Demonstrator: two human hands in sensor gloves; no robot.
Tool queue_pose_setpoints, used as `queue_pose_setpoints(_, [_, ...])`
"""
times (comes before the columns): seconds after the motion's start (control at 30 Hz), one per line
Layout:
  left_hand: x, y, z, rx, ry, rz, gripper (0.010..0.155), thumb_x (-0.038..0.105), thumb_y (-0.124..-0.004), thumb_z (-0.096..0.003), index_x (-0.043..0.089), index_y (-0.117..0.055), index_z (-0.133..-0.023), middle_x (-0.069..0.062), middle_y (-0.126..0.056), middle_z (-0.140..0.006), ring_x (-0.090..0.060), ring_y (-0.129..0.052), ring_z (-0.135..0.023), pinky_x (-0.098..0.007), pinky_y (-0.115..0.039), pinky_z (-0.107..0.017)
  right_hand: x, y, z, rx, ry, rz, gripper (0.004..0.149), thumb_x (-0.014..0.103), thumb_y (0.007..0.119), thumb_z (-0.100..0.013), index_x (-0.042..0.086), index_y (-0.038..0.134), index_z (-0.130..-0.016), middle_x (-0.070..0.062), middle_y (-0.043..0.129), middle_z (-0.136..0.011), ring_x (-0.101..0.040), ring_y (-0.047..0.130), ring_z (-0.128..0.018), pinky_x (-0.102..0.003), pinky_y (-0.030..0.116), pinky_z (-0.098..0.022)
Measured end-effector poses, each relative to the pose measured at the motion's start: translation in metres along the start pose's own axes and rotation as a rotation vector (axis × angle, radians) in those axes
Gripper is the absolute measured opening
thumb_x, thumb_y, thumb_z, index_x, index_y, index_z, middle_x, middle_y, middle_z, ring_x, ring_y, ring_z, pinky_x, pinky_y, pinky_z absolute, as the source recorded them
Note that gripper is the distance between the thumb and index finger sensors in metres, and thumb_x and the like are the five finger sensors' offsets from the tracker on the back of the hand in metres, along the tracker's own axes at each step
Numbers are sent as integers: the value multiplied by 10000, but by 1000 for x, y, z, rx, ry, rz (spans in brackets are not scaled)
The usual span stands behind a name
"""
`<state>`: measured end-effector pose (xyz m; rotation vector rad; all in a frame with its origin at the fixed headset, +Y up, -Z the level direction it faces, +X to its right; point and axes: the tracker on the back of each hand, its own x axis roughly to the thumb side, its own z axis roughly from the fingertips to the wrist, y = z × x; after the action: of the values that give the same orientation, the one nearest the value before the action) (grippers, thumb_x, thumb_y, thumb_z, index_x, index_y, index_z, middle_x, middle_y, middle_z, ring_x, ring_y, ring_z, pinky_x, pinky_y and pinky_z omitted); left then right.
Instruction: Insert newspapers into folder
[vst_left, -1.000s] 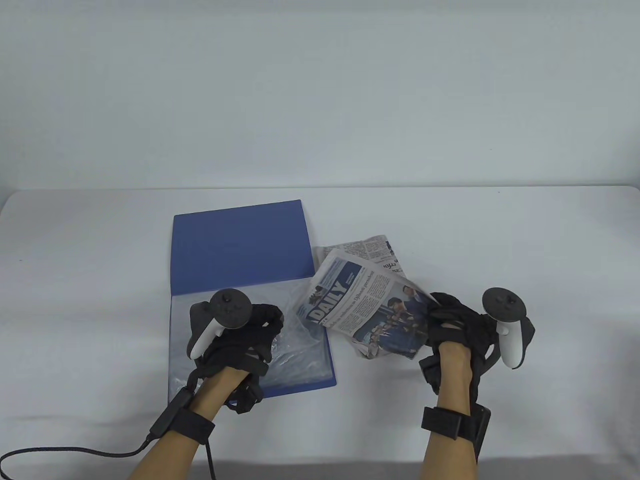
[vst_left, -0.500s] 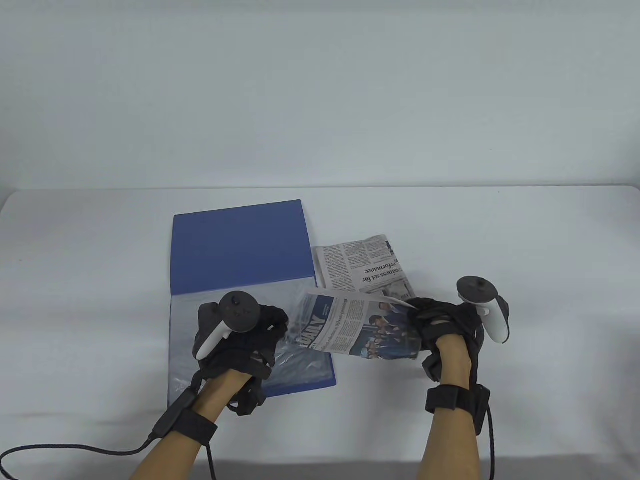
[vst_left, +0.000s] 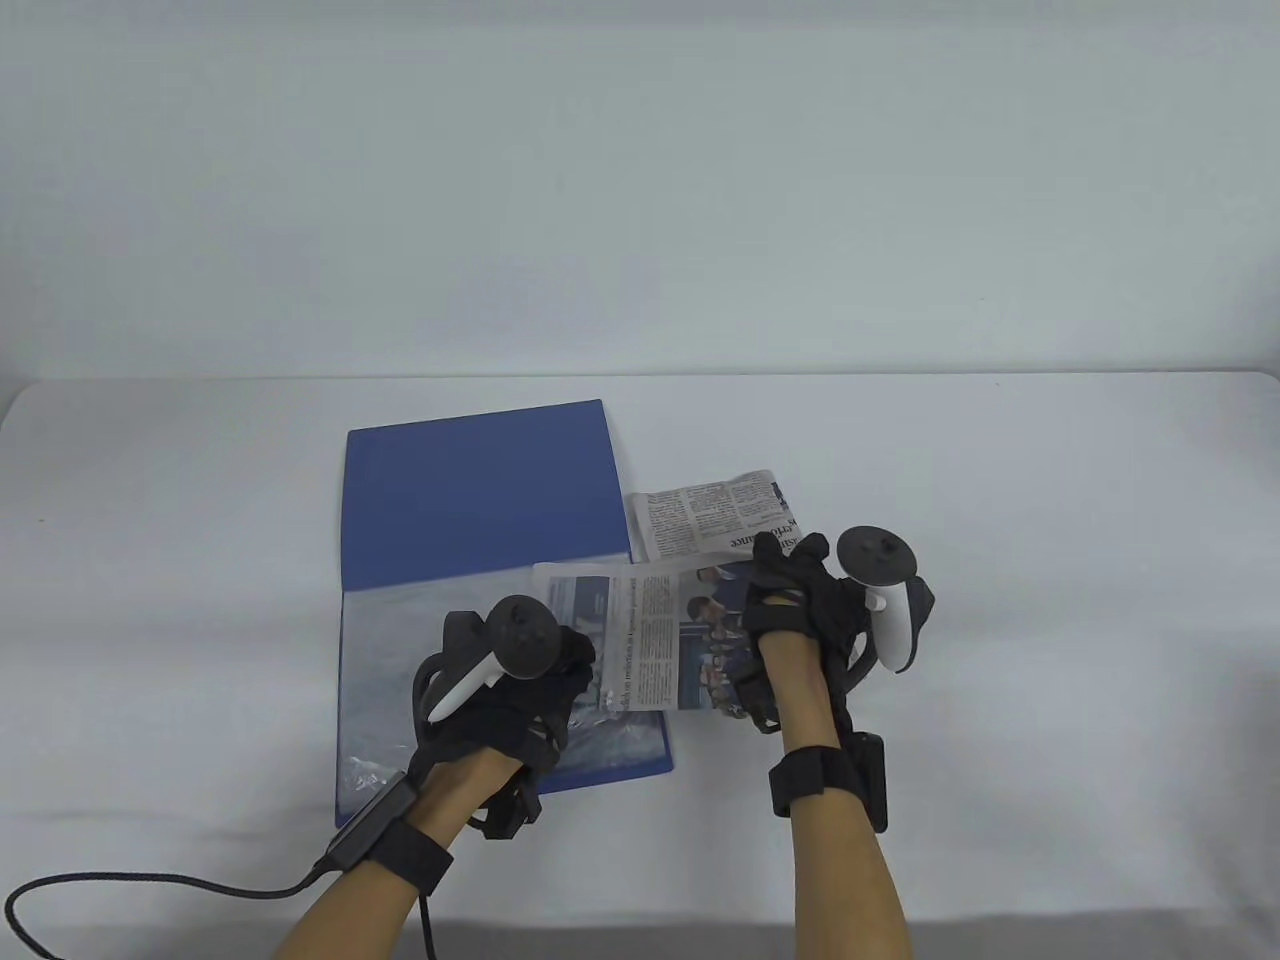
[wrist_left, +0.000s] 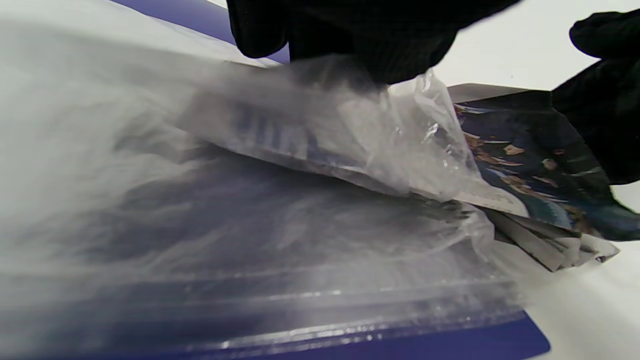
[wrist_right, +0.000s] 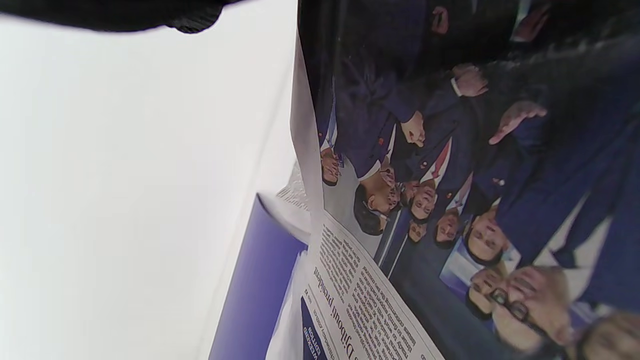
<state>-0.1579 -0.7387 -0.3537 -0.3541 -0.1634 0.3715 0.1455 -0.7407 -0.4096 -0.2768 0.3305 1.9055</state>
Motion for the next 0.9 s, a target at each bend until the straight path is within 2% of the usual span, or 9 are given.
queue_pose_setpoints(0.1, [1, 1, 0, 9, -6, 7, 419, 459, -693, -631, 357, -636, -1033, 103, -629, -1199, -258, -495, -1232, -619, -303, -938, 5, 16, -2, 22, -101, 17, 827, 458, 567, -628, -21, 42, -1052, -338, 170, -1017, -535, 460, -930, -696, 458, -605])
queue_pose_setpoints(0.27, [1, 1, -1, 12, -7, 2, 419, 461, -692, -631, 360, -633, -1033, 104, -627, -1200, -250, -498, -1232, -616, -309, -941, 9, 42, -5, 101, -135, 85, 814, 477, 568, -625, -6, 88, -1072, -318, 194, -1039, -543, 451, -935, -726, 403, -605])
queue_pose_setpoints(0.4, [4, 6, 1, 58, -24, 32, 417, 459, -691, -632, 360, -631, -1033, 107, -625, -1200, -249, -508, -1228, -604, -336, -945, 20, 65, -5, 169, -174, 133, 823, 483, 568, -624, -6, 79, -1070, -321, 179, -1037, -550, 435, -937, -728, 400, -605])
queue_pose_setpoints(0.67, [1, 10, 1, 74, -12, 65, 420, 462, -687, -632, 361, -626, -1035, 107, -618, -1203, -249, -506, -1228, -599, -345, -945, 39, 107, 1, 289, -235, 89, 839, 496, 566, -622, -3, 57, -1066, -326, 67, -1021, -604, 270, -945, -746, 333, -606])
queue_pose_setpoints(0.9, [-2, 12, -1, 75, -18, 130, 422, 461, -681, -633, 358, -621, -1038, 107, -610, -1206, -246, -509, -1226, -593, -354, -946, 43, 120, 2, 358, -250, 47, 850, 503, 565, -621, -4, 46, -1064, -330, 56, -1017, -606, 259, -946, -747, 319, -605])
